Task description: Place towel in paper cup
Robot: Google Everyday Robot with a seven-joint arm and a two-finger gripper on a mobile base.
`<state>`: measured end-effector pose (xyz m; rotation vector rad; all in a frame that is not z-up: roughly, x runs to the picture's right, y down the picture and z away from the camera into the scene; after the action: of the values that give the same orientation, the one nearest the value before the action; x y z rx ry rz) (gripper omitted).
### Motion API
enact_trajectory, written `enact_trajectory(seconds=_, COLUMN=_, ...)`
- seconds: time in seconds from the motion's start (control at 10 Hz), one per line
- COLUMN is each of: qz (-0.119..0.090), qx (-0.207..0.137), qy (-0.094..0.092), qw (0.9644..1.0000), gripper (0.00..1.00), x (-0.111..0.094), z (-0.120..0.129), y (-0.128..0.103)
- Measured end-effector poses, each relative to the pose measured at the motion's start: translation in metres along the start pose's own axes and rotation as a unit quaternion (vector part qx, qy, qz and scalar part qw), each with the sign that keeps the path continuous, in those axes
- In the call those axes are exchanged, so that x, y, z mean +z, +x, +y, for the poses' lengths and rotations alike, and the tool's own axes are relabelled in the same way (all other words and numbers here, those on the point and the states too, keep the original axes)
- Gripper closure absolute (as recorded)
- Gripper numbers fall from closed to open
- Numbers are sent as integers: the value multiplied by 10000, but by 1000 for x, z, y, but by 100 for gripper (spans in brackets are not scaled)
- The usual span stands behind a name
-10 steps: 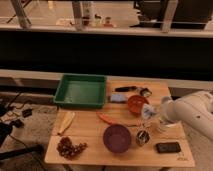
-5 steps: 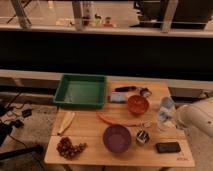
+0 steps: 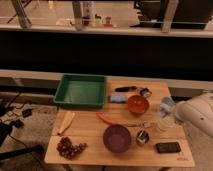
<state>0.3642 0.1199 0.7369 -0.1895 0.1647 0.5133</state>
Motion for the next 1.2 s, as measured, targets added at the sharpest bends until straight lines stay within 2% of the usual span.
enact_trajectory(seconds=0.2, qz=42, qx=67, qy=77, qw=9999, gripper=98, x=1, z=-5, y=2)
enact_trajectory(seconds=0.5, qz=31, qx=135, qy=53, qw=9999, gripper=98, x=3, z=0, y=-1)
enact_trajectory(seconds=1.2, qz=-55, qx=323, qy=-114, qw=9994, gripper=98, x=4, z=10, y=-16)
